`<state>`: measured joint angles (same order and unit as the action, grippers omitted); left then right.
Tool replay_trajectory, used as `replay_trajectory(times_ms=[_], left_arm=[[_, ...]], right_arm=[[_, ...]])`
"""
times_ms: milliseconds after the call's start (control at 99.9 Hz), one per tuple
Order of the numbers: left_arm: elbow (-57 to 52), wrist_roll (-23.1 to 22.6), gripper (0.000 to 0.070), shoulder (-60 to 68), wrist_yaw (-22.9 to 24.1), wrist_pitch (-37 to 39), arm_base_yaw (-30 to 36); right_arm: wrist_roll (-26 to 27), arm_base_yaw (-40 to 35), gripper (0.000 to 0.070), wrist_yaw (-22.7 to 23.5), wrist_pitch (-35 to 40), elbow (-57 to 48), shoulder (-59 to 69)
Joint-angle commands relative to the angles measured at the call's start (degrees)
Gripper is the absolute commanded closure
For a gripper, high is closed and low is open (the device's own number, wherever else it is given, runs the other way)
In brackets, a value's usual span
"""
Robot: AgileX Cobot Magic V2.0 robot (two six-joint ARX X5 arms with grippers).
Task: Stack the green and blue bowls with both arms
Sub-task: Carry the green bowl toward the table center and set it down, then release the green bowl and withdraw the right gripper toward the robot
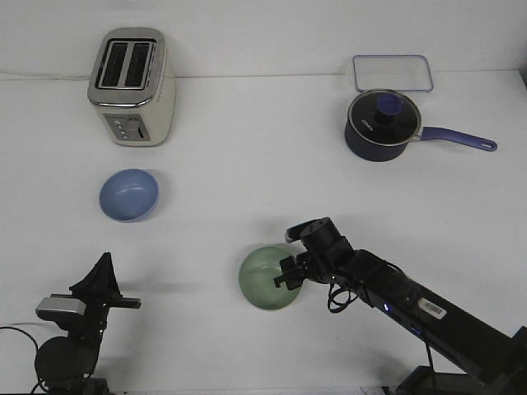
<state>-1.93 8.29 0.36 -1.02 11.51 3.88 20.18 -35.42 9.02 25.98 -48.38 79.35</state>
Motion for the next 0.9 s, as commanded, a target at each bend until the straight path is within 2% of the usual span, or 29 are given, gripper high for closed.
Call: replay_trajectory(times_ms=[0, 130, 300, 420, 480, 610, 761, 891], left_arm=[[0.33, 6.45, 0.0689, -0.02, -0.09, 0.44, -0.02], [-1.55, 11.82, 0.0688, 0.0, -0.07, -2.16, -0.02], [-7.34, 12.13, 0.0688, 1.68, -0.07, -10.82, -0.02], [-14.1, 12.13, 0.0688, 6.49, 0.02, -14.95, -0.11], [-17.99, 12.13, 0.0688, 10.45, 0.33, -16.65, -0.28], [-26.49, 12.11, 0.0688, 21.62, 2.14, -19.21, -0.94], [-35.85, 11.58, 0.0688, 35.6, 2.08, -20.61, -2.36], [-42.75, 9.97, 0.0681, 47.04, -0.44, -22.21, -3.13]], right_arm=[[-0.94, 0.57, 0.0311, 0.17, 0.11, -2.32, -3.5], [-3.48, 3.63, 0.0239, -0.09, 1.97, -6.08, -11.19], [-8.24, 10.58, 0.0237, -0.68, 2.58, -9.79, -21.75], [-12.48, 14.88, 0.0237, -6.64, 2.51, -9.2, -29.05], [-13.44, 16.24, 0.0237, -9.22, 1.95, -7.58, -32.92], [-14.21, 18.08, 0.0239, -11.1, 0.96, -0.83, -41.92], [-13.7, 19.54, 0.0239, -12.13, 0.63, 7.63, -50.45], [-12.28, 20.09, 0.0239, -12.24, 0.96, 12.37, -54.12]])
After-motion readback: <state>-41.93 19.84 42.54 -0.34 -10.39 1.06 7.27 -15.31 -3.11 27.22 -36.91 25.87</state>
